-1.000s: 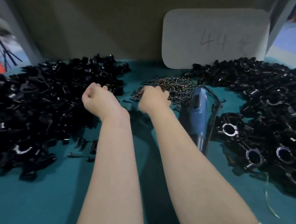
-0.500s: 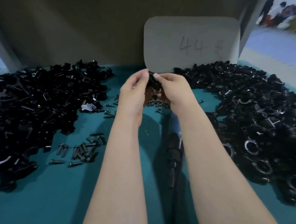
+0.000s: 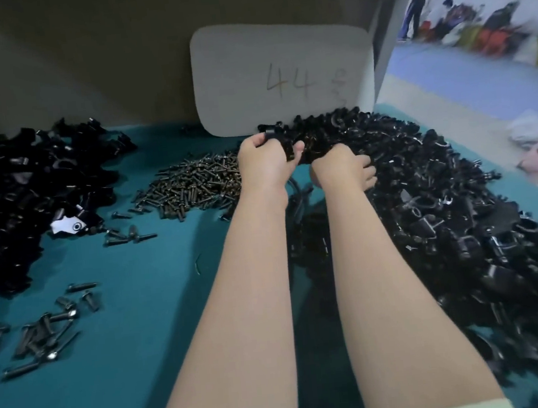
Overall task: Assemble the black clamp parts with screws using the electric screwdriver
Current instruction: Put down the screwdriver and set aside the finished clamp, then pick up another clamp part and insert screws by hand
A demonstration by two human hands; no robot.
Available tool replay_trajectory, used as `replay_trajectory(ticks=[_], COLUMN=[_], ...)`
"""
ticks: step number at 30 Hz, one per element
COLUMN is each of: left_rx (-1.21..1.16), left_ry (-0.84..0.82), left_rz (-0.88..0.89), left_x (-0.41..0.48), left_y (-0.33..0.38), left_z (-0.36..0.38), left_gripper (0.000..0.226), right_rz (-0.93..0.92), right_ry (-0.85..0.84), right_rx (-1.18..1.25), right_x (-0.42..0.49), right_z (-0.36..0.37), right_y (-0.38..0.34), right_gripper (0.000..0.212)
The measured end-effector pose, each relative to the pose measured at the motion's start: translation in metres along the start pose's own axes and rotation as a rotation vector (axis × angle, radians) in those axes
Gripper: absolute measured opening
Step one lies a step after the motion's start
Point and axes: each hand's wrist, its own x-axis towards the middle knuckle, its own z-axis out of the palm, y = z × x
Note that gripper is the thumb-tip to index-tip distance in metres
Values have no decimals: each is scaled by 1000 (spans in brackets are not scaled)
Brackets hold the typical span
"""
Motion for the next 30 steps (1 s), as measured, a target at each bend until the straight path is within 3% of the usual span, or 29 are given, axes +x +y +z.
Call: replay_trajectory(ticks=[4, 7, 12, 19, 30], left_rx=[16, 26, -25, -43, -39], left_ry=[-12, -25, -34, -21, -31], left_rz=[-38, -79, -158, -137, -159], left_x=[10, 14, 13, 13, 18], left_y=[-9, -15, -19, -13, -15], left_z=[8, 9, 3, -8, -4], left_gripper=[36, 31, 13, 7, 7], right_rz=[58, 45, 41, 36, 34], right_ry=[-53, -7, 60, 20, 75], right_rx=[-196, -265, -274, -339, -292], right_x=[19, 28, 35, 35, 36], right_z=[11, 21, 28, 27, 35], right_y=[-2, 2, 4, 2, 1], right_gripper=[47, 44, 44, 52, 47])
